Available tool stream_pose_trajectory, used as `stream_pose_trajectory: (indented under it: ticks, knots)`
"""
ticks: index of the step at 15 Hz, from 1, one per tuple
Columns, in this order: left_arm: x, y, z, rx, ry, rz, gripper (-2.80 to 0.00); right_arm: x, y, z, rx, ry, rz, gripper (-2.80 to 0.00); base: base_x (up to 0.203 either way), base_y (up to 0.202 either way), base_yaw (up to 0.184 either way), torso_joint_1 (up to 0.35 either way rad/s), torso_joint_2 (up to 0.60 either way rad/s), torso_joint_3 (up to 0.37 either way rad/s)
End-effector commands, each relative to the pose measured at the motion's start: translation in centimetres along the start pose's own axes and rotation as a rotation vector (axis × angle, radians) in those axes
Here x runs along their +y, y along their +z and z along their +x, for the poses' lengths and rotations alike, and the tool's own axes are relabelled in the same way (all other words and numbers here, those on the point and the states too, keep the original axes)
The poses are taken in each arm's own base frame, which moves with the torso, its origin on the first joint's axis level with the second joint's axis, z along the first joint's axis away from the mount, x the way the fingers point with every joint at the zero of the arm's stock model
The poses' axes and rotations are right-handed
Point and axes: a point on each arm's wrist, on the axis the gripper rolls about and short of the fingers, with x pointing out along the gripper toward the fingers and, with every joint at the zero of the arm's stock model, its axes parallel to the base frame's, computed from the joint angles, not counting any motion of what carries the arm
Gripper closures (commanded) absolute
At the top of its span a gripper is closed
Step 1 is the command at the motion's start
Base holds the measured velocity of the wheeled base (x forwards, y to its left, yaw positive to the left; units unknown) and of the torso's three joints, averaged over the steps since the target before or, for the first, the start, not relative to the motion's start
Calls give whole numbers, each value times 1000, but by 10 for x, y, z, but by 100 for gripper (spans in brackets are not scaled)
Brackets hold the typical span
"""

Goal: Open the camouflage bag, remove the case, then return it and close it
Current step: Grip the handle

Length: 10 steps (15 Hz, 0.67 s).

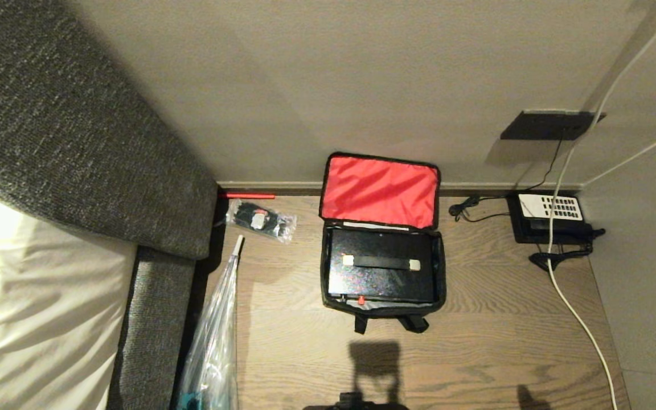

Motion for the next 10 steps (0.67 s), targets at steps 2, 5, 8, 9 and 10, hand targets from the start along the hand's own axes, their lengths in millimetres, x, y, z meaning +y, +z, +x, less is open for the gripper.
stream_pose_trajectory:
  ticks: [2,5,8,9,10]
  knots:
    - [0,0,0,0,0,-3,0,0,0,0,1,1,0,0,0,0,0,2,1,210]
    - [0,0,0,0,2,1,0,0,0,0,1,1,0,0,0,0,0,2,3,187]
    - [0,0,0,-1,2,1,0,0,0,0,1,1,-2,0,0,0,0,1,-2,47]
    - [0,0,0,-1,5,-3,0,0,0,0,1,1,0,0,0,0,0,0,0,0]
    - [0,0,0,-1,5,-3,0,0,0,0,1,1,0,0,0,0,0,0,0,0]
